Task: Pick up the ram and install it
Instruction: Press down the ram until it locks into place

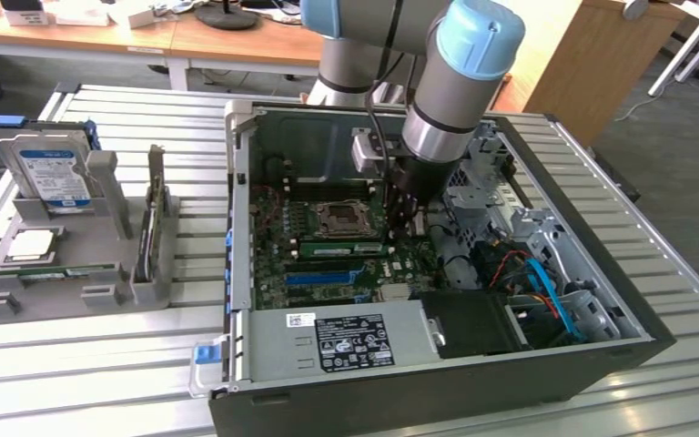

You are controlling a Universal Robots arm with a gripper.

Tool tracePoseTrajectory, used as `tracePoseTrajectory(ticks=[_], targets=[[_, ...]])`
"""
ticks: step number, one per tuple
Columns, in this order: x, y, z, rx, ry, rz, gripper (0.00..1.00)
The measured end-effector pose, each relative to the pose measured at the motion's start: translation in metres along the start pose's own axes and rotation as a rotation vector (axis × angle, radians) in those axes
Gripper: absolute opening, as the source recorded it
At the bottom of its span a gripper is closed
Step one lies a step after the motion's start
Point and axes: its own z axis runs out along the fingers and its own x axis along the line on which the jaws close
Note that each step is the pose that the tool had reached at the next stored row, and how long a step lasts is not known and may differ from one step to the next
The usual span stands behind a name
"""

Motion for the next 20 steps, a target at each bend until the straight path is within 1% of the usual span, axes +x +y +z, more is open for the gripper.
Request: tracePoseTrajectory(ticks=[11,12,14,18,20], targets=[[0.000,0.0000,0.0003,0.0005,-0.0006,0.000,0.11],[0.000,0.0000,-0.0007,0.0008,-0.0013,0.000,0.11],[0.000,0.0002,-0.0042,0.0004,0.0000,0.000,0.11],[0.000,0.0005,-0.0103,0.0004,0.0000,0.000,0.11],[0.000,0.0005,-0.0111,0.0005,-0.0004,0.000,0.11]])
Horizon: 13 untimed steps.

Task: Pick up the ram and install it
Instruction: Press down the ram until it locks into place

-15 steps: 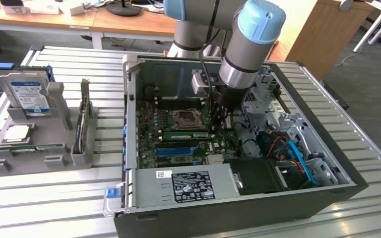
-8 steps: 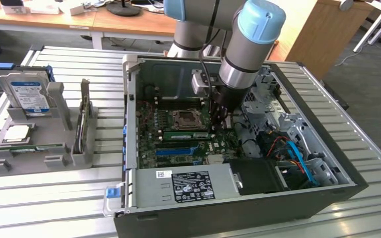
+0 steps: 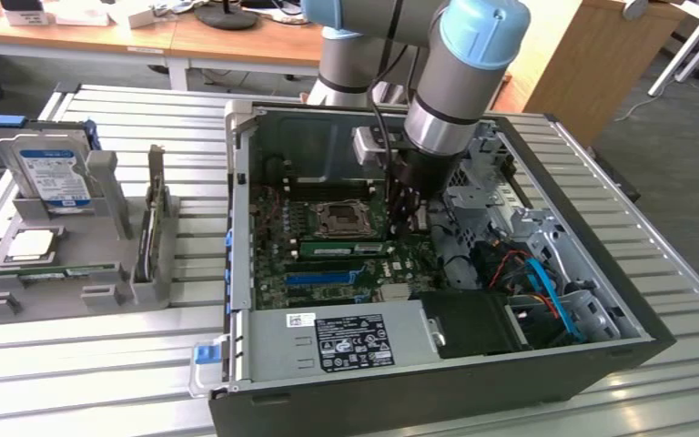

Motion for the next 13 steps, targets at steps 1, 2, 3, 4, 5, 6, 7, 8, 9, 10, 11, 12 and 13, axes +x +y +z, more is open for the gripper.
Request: tracePoseTrajectory(ticks=[1,2,3,4,5,6,7,8,9,10,11,12,13], targets=[[0.000,0.0000,0.0000,0.0000,0.0001,0.000,0.11],[0.000,0.0000,0.0000,0.0000,0.0001,0.000,0.11],[0.000,0.0000,-0.0001,0.0000,0.0002,0.000,0.11],[0.000,0.0000,-0.0001,-0.0001,0.0003,0.000,0.11],[0.000,0.0003,-0.0001,-0.0001,0.0003,0.000,0.11],[0.000,0.0012,-0.0001,-0.0001,0.0003,0.000,0.11],[0.000,0.0022,-0.0001,-0.0001,0.0004,0.000,0.11],[0.000,0.0037,0.0000,0.0002,0.0004,0.000,0.11],[0.000,0.0057,0.0001,0.0007,0.0003,0.000,0.11],[0.000,0.0076,0.0001,0.0011,0.0005,0.000,0.11],[0.000,0.0096,0.0001,0.0015,0.0005,0.000,0.11],[0.000,0.0115,0.0000,0.0020,0.0006,0.000,0.11],[0.000,0.0133,0.0000,0.0025,0.0007,0.000,0.11]])
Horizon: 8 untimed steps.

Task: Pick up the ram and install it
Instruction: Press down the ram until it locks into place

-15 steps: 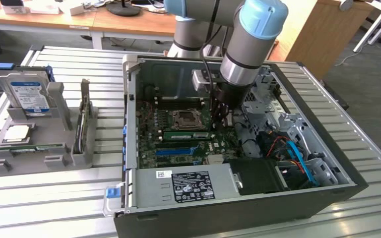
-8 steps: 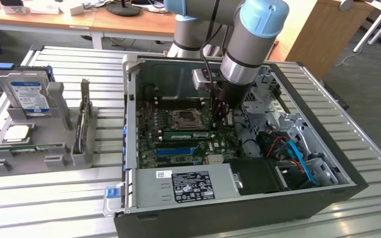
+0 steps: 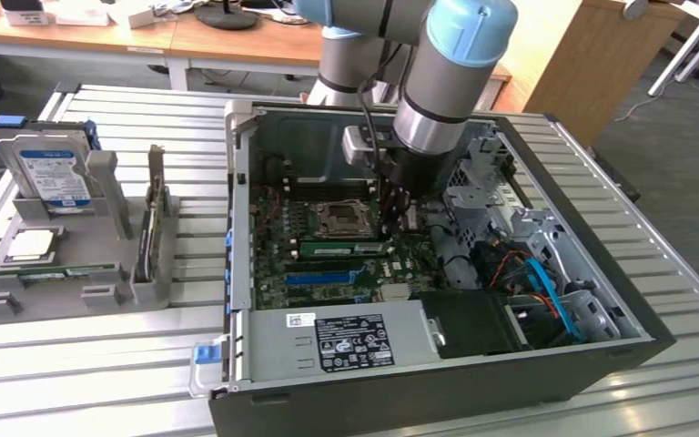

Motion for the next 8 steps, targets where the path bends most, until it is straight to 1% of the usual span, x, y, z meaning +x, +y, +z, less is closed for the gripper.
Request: tracePoseTrajectory(ticks=[8], targets=[[0.000,0.0168,-0.0005,0.0059,0.0015,0.000,0.11]])
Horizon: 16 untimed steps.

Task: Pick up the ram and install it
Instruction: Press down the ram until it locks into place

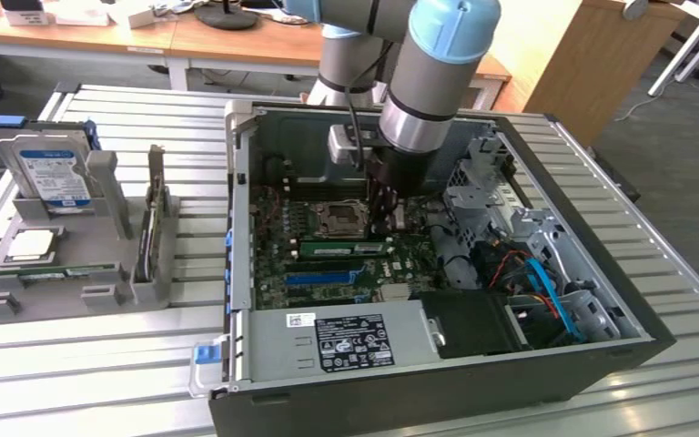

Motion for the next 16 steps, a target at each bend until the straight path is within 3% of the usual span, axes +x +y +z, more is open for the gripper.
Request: tracePoseTrajectory(ticks=[4,10,16], targets=[[0.000,0.0089,-0.0002,0.0027,0.0020,0.000,0.11],[-0.001,0.0225,-0.0003,0.0031,0.0113,0.000,0.11],[-0.002,0.0370,-0.0002,0.0052,0.0168,0.000,0.11]])
